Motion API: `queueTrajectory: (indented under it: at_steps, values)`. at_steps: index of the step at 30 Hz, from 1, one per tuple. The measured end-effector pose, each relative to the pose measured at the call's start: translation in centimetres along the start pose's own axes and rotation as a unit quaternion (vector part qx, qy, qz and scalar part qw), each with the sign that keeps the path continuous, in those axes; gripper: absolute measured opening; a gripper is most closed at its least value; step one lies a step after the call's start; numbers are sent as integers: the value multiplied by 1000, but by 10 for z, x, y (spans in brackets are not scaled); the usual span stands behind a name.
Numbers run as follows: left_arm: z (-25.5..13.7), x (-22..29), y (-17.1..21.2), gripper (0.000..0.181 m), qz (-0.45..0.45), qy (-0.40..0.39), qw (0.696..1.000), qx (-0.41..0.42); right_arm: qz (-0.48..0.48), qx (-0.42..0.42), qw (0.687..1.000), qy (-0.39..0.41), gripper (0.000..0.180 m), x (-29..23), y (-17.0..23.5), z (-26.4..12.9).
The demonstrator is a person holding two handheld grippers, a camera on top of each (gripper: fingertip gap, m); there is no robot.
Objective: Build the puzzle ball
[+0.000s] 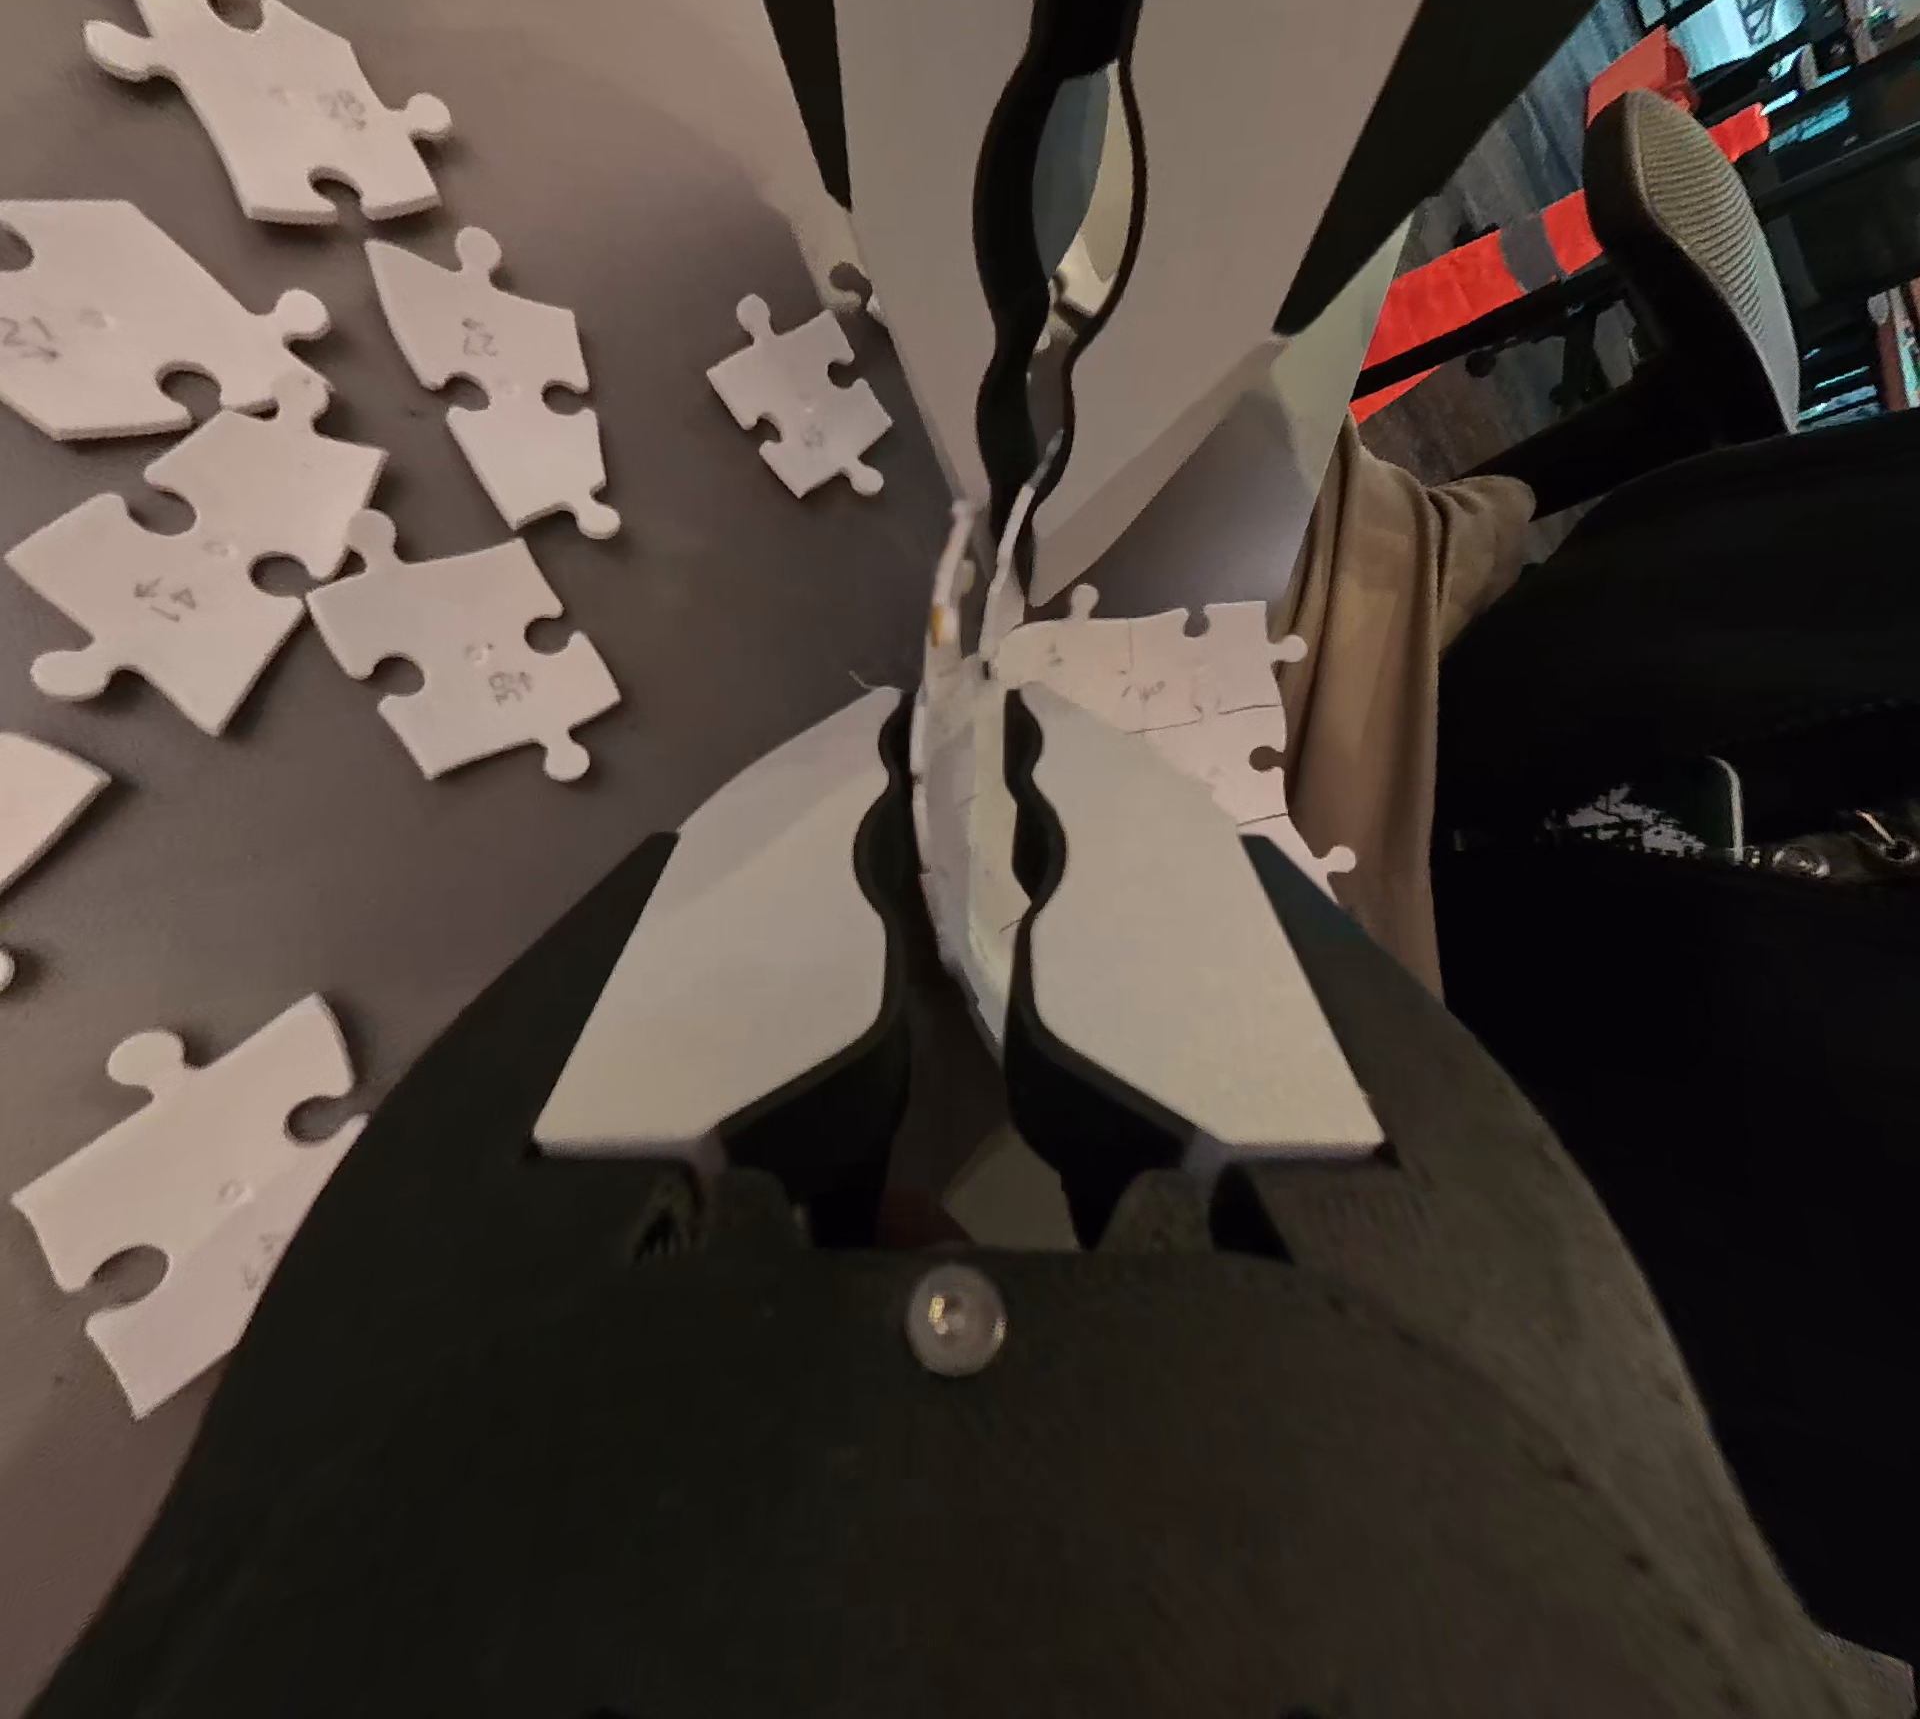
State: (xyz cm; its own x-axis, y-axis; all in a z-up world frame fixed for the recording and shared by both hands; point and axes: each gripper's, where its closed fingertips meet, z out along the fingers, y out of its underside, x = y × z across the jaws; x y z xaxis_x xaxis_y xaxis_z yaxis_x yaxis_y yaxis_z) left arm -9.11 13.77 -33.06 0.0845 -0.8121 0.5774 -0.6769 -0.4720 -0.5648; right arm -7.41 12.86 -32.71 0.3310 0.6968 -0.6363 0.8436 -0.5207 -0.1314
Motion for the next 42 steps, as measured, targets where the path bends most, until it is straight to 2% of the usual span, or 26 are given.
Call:
queueTrajectory:
  at_steps: [2, 21, 27, 42]
  values:
    - [1, -1, 1, 10, -1, -6, 1000, -6, 2, -9, 1000, -4, 0, -2, 2, 1]
    - [-2, -3, -5, 6, -28, -32, 999, 18, 71, 31, 997, 2, 1, 3, -1, 0]
    - [-4, -1, -8, 6, -29, -26, 999, 31, 73, 54, 996, 7, 8, 3, -5, -1]
    - [-3, -1, -9, 6, -27, -31, 999, 31, 90, 88, 992, -6, 1, -1, -9, 2]
